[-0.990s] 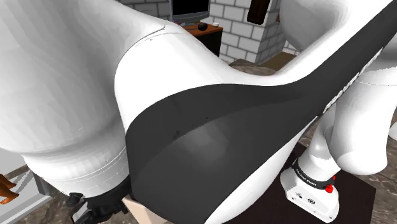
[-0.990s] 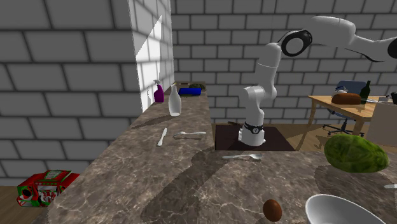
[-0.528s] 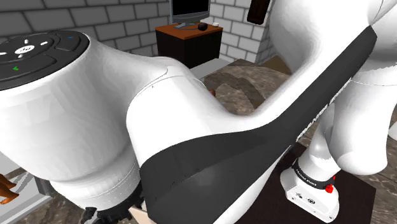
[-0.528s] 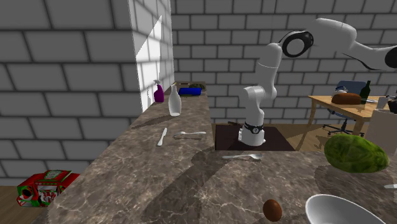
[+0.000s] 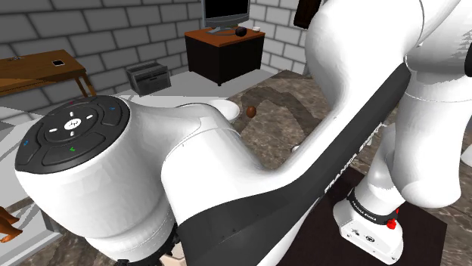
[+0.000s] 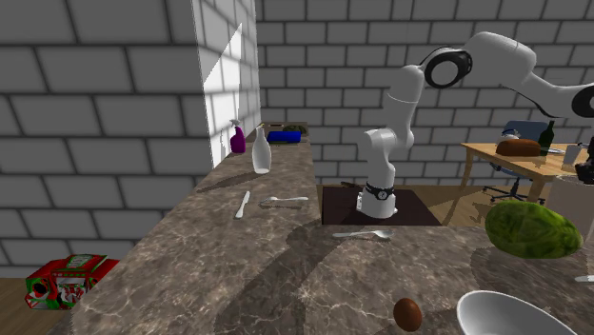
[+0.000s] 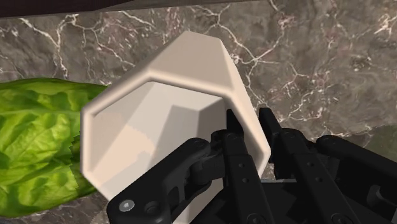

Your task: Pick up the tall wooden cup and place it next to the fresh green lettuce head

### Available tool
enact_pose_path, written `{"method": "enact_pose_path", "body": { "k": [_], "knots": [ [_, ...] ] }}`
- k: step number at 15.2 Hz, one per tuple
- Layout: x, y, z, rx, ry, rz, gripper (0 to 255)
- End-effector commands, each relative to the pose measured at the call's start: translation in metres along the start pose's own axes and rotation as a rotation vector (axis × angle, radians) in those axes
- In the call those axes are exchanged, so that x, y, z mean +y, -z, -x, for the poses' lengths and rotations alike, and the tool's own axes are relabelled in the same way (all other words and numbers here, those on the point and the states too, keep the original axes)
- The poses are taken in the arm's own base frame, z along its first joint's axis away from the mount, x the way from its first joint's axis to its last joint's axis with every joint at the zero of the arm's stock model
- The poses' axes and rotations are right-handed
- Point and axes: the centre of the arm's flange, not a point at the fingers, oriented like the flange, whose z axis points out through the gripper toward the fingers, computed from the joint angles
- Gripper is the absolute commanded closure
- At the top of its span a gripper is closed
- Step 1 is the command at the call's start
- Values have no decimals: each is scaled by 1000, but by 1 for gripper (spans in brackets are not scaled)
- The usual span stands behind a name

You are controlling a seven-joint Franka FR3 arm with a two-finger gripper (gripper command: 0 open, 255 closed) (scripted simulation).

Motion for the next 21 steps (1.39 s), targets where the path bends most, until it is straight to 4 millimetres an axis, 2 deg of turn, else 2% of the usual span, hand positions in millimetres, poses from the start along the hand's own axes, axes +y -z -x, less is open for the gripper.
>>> {"method": "enact_pose_path", "body": {
  "k": [1,9,10,15,19,21],
  "knots": [
    [0,-12,2,1,0,-1,255],
    [0,-12,2,1,0,-1,255],
    [0,-12,2,1,0,-1,0],
    [0,-12,2,1,0,-1,0],
    [0,38,2,1,0,-1,0],
    [0,38,2,1,0,-1,0]
  ]
}}
